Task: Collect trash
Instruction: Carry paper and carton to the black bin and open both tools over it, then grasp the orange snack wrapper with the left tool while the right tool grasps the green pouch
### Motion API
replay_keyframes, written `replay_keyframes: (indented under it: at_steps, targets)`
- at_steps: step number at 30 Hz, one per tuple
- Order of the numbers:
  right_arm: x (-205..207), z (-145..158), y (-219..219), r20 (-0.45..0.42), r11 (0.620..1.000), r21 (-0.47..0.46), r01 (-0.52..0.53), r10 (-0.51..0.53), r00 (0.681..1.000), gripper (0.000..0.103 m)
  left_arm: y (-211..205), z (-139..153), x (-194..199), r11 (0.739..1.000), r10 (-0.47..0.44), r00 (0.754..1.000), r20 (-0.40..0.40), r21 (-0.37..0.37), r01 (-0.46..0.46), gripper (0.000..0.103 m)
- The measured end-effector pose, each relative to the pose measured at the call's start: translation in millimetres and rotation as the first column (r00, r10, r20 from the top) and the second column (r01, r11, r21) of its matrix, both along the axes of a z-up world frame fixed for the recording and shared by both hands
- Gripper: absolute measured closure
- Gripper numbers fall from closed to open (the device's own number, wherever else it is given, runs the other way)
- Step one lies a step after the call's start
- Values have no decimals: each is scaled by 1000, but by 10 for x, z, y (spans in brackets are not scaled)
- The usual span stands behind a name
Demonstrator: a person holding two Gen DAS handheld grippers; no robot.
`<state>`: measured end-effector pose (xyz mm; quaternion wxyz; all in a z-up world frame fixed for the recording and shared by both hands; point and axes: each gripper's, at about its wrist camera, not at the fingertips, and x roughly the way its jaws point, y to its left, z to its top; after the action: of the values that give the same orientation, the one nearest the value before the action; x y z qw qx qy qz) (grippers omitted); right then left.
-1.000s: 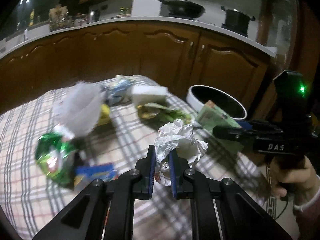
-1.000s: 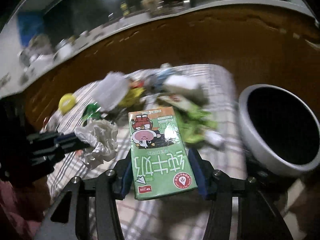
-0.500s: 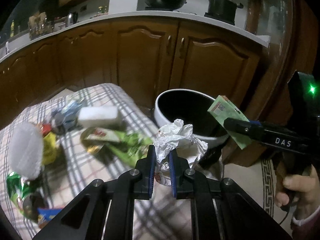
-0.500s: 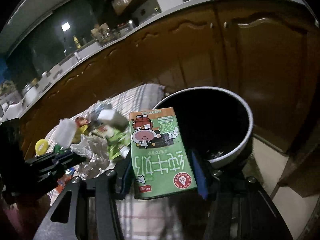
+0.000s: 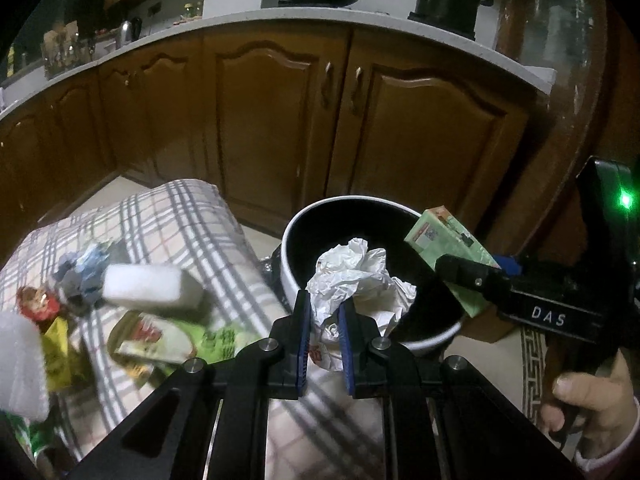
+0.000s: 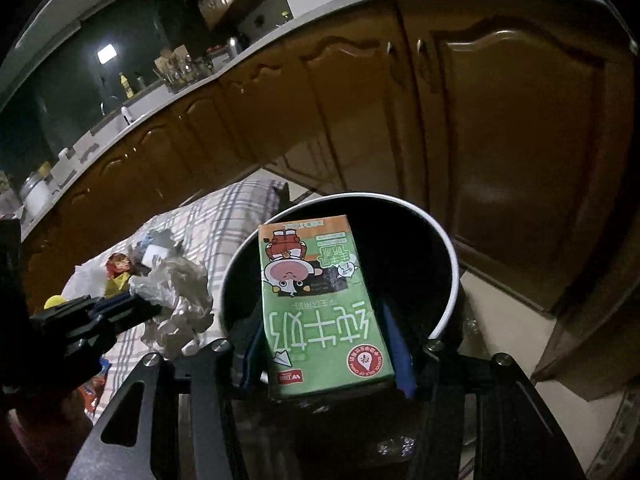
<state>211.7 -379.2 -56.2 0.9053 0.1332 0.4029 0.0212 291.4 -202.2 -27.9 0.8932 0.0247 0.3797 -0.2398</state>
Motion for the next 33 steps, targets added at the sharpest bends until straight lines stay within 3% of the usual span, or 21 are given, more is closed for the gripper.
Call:
replay_keyframes:
  at_steps: [11,13,17,18,20,25,29,33]
  targets:
    - [328,-69,-151,-47,1000,-26,4,-5,999,51,-305,-77,393,1000,-16,999,-28,24,16,89]
    - [371,-83,-172,-55,1000,-24,4,-5,998,51,-333,-95,441,999,-19,999,-37,26,20,83]
    - [416,-96,-220,-57,1000,-9,3,-4,998,49,-318,-102,469,1000,0,999,-36,15,1,52]
    - [421,-97,-233,-60,1000,2,1,-1,998,48,-296,-95,448,1000,3,999,-34,7,-3,51]
    - [409,-86,-252,-54,1000,15,3,-3,999,38,-251,-88,411,1000,8,999,-35,-2,-8,51]
    - [288,-24,-231,-21,999,48,18,-17,1000,31,-18,-75,177,999,35,999,-28,-22,-36,43]
    - [105,4,-84,19,996,87,8,-10,1000,16,180,-72,-107,998,58,998,-4,-20,-58,38]
    - [-53,-3,121,39,993,116,-14,10,999,9,405,-77,-408,996,87,996,5,-24,-86,36]
